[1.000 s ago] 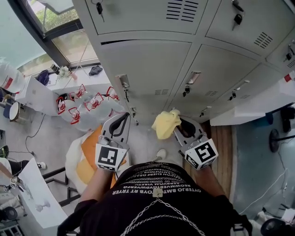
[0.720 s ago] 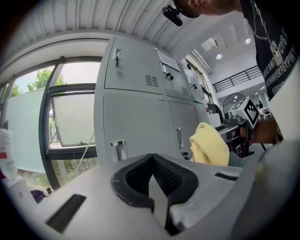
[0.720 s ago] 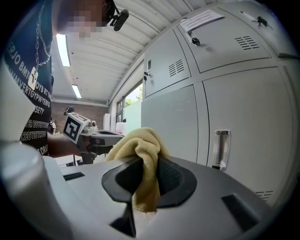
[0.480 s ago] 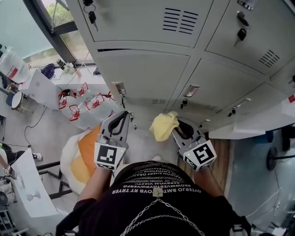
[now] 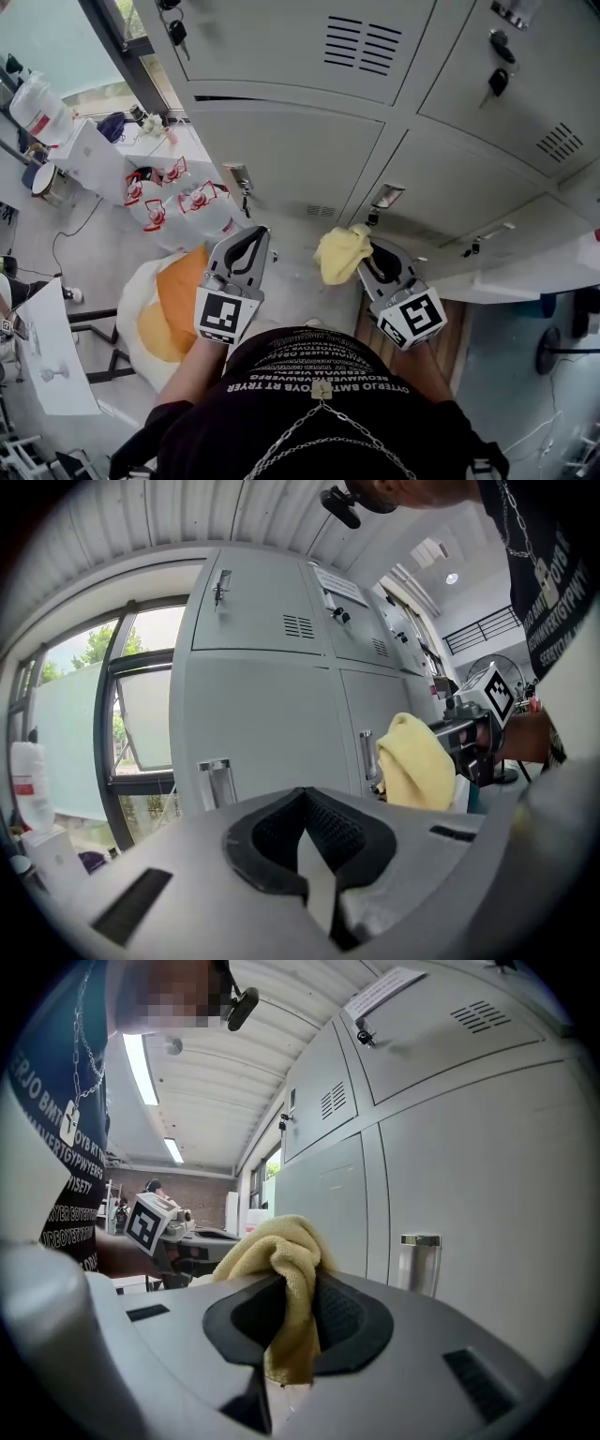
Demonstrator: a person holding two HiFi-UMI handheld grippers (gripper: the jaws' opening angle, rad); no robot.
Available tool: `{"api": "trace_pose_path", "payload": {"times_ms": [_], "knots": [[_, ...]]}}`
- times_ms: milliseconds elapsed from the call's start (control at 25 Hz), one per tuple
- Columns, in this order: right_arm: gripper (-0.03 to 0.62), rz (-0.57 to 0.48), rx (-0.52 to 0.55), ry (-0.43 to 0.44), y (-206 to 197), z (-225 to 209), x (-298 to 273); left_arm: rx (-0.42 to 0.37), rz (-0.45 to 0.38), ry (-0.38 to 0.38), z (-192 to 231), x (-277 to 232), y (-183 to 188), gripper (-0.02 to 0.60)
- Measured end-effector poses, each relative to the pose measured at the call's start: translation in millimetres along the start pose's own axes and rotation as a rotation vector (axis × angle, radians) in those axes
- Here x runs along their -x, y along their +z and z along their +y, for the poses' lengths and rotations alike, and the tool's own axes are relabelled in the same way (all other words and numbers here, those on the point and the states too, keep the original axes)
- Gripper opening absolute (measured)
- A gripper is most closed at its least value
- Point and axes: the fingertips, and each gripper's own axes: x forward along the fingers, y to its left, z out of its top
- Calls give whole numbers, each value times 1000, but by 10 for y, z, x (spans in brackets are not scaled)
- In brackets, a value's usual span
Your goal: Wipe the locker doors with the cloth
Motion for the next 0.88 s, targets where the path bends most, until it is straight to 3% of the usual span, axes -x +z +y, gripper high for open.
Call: {"api": "trace_pose_path", "payload": {"times_ms": [280,600,880], "knots": [[63,7,11,52,29,105,-18,15,7,31,-4,57,-21,6],[64,-2,3,25,53,63,18,23,11,-3,-65,10,-63,5],[64,1,-30,59,60,138,-95,39,7,17,81,13,-72,5]]}}
